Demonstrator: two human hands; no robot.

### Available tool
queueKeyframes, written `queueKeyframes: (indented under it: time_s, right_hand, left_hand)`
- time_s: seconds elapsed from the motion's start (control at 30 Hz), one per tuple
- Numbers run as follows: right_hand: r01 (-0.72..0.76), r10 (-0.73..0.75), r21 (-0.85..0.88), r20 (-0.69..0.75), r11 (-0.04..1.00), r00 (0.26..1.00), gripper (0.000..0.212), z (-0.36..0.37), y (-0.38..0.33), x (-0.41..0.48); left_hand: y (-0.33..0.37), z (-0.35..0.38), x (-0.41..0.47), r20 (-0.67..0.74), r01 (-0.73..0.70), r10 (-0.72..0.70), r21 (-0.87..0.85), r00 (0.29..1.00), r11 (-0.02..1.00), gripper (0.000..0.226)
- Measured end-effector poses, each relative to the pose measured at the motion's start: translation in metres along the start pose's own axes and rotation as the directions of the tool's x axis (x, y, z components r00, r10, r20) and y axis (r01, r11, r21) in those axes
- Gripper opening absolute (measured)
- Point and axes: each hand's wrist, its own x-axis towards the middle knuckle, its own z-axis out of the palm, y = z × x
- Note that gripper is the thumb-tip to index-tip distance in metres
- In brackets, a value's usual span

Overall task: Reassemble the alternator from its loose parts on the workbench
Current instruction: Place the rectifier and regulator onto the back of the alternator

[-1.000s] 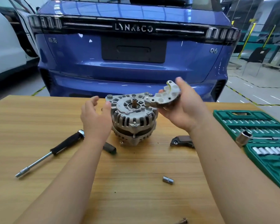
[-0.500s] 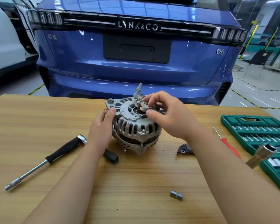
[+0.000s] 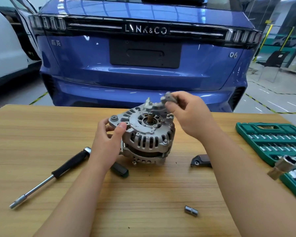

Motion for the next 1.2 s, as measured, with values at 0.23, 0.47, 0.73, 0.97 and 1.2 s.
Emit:
queueKeyframes:
  time_s: [0.23,0.47,0.73,0.97,1.2]
  right_hand:
    - [-0.019,0.020,-0.008,0.185,1.000,0.982,0.031,-0.007,0.009,0.003]
    - [-0.004,0.015,-0.084,0.128,0.996,0.992,0.024,-0.005,0.007,0.001]
    - [0.045,-0.048,-0.039,-0.087,0.998,0.995,0.018,0.001,-0.010,-0.003]
    - [0.223,-0.303,-0.373,-0.173,0.901,0.937,0.023,0.004,-0.021,-0.016]
    - [0.329,-0.362,-0.571,0.059,0.752,0.930,0.031,0.027,-0.034,-0.037]
  left_hand:
    - [0.006,0.002,0.000,0.074,0.040,-0.037,-0.047,0.997,0.998,0.036]
    - [0.004,0.004,0.002,0.068,0.046,-0.041,-0.078,0.997,0.996,0.054]
    - [-0.003,0.002,-0.008,-0.093,-0.065,0.059,-0.062,0.994,0.996,0.054]
    - [-0.001,0.008,-0.009,-0.057,-0.105,0.097,-0.161,0.994,0.981,0.055]
    - [-0.005,0.009,-0.012,-0.388,-0.322,0.220,-0.220,0.895,0.921,0.053]
